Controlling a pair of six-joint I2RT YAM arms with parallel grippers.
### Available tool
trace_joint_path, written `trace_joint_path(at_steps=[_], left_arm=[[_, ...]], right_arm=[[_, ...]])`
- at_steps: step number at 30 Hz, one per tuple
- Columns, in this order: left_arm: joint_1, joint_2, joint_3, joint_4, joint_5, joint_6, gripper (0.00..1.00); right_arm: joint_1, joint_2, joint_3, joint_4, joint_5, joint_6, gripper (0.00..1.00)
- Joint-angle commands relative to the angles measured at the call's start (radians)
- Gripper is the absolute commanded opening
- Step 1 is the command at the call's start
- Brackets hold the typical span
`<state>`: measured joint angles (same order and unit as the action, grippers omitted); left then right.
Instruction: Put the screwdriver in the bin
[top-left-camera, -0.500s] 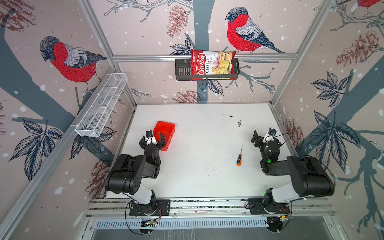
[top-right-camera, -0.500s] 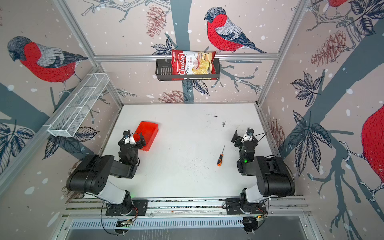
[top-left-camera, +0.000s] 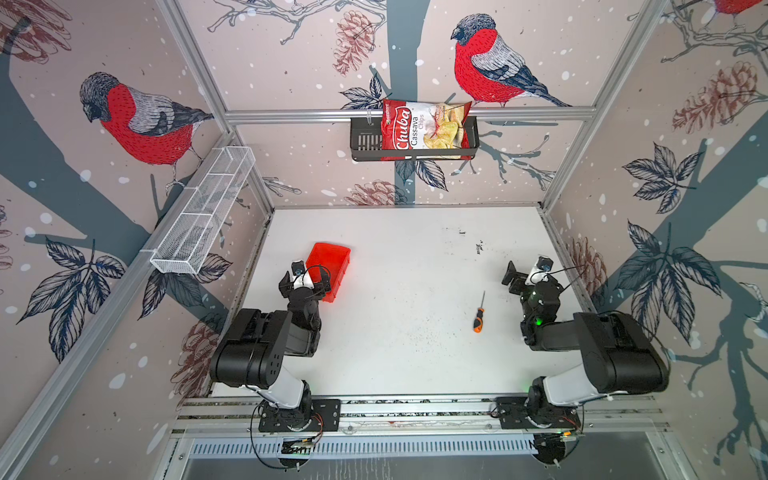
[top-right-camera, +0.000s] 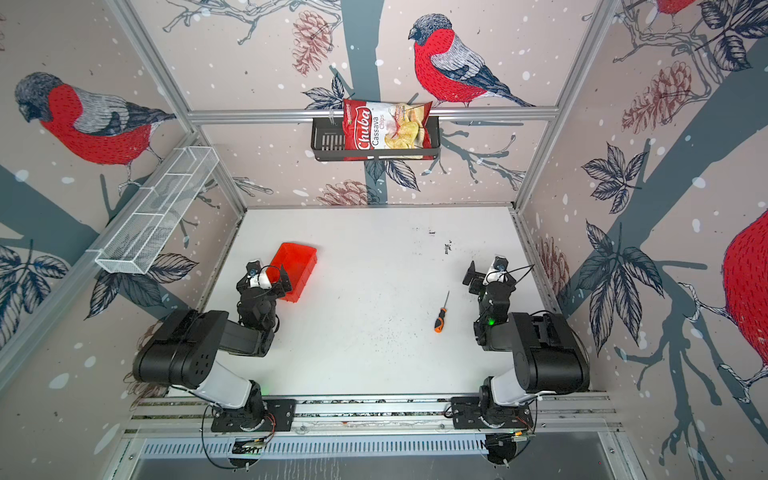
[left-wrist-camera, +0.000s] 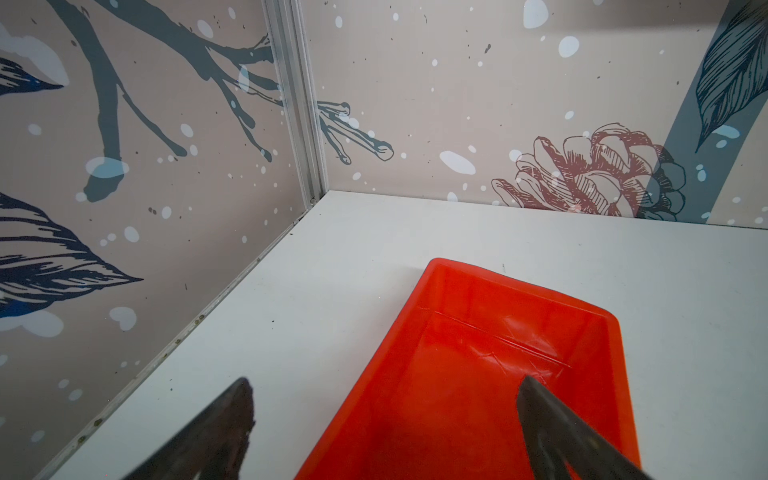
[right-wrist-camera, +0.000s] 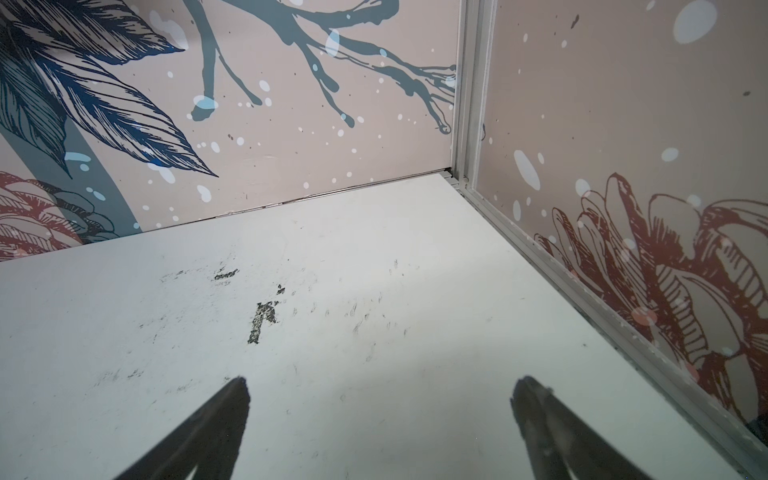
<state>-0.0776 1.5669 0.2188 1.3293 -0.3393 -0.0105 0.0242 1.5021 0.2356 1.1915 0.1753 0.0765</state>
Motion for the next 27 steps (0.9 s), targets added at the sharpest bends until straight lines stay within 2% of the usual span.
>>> trace_joint_path(at_steps=[1, 14, 19, 23, 27], left_arm=[[0.002, 0.001, 0.004, 0.018, 0.007, -0.001, 0.97], [0.001, -0.007, -0.009, 0.034, 0.018, 0.002, 0.97], [-0.028, -0.095, -0.013, -0.025, 0.014, 0.037, 0.97], [-0.091, -0.174, 0.023, -0.147, -0.032, 0.099, 0.97], [-0.165, -0.235, 0.049, -0.226, -0.022, 0.182, 0.97]], right_arm=[[-0.002, 0.000, 0.002, 0.000, -0.011, 0.002, 1.00], [-0.003, -0.005, -0.002, 0.009, -0.014, 0.002, 1.00], [0.032, -0.122, 0.019, -0.124, 0.086, -0.002, 1.00], [0.086, -0.213, 0.067, -0.257, 0.192, -0.011, 1.00], [0.150, -0.244, 0.144, -0.370, 0.288, 0.031, 1.00]])
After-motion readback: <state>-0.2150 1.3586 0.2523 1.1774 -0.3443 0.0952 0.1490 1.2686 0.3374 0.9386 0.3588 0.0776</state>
